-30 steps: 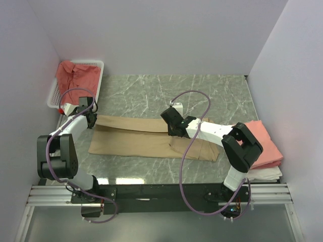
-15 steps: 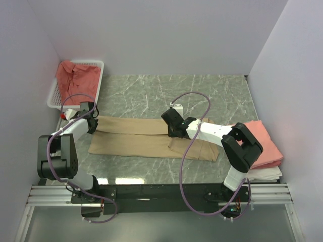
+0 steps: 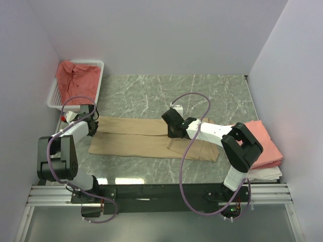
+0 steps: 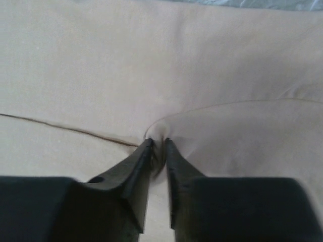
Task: Fold and stack the t-shirts
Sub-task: Fold the tshirt
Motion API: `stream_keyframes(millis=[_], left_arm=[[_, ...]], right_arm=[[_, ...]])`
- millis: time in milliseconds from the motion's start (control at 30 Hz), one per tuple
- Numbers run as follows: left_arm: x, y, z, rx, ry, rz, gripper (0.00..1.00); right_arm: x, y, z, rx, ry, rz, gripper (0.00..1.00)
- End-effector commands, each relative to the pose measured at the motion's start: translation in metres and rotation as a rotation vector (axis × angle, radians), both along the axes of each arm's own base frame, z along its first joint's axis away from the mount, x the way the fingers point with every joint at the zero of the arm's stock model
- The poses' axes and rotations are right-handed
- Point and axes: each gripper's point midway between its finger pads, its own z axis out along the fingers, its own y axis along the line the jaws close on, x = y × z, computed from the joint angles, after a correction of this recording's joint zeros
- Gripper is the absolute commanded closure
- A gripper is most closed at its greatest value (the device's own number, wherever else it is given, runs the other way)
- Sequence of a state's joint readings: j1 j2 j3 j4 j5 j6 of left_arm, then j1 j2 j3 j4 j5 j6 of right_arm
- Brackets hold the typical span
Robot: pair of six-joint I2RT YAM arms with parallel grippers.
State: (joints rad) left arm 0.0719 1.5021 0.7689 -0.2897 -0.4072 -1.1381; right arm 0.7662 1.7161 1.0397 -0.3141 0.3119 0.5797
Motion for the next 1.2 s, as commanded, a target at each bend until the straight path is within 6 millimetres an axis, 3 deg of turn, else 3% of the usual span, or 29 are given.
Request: stream_keyframes(millis=[0,67,133,233,333,400,600,700,900,1033,1167], left_arm=[[0.005,0.0,0.01,0.0,-0.053,-0.011,0.99],[0.005,0.001,0.012,0.005,-0.056,-0.007,0.99],[0.006,0.001,0.019,0.005,-0.069,-0.009,0.99],[0.005,0.002,0.029,0.011,-0.09,-0.006,0.87],[0.005,0.003,0.041,0.02,-0.112,-0.003,0.81],[0.006,0.005,0.048,0.029,-0.125,0.001,0.78],[0.014,0.004,0.063,0.032,-0.163,-0.019,0.81],[0.022,-0.003,0.06,0.011,-0.165,-0.06,0.85],[0.027,-0.017,0.035,-0.011,-0.107,-0.091,0.89],[0.021,-0.019,0.014,-0.01,-0.055,-0.082,0.89],[0.006,-0.016,-0.006,-0.001,-0.005,-0.063,0.91]], right_arm=[[0.005,0.01,0.016,0.063,-0.032,0.01,0.72],[0.003,0.017,0.02,0.096,-0.026,0.034,0.6],[0.0,0.021,0.026,0.127,-0.032,0.05,0.55],[-0.002,0.023,0.04,0.178,-0.04,0.057,0.51],[0.0,0.019,0.049,0.2,-0.052,0.035,0.55],[0.001,0.018,0.053,0.207,-0.057,0.019,0.66],[-0.002,0.018,0.029,0.187,-0.002,-0.014,0.8],[-0.006,0.019,0.014,0.194,0.028,-0.017,0.82],[-0.019,0.031,-0.015,0.238,0.106,0.019,0.82],[-0.022,0.034,-0.022,0.252,0.127,0.023,0.83],[-0.024,0.037,-0.014,0.276,0.121,0.039,0.83]])
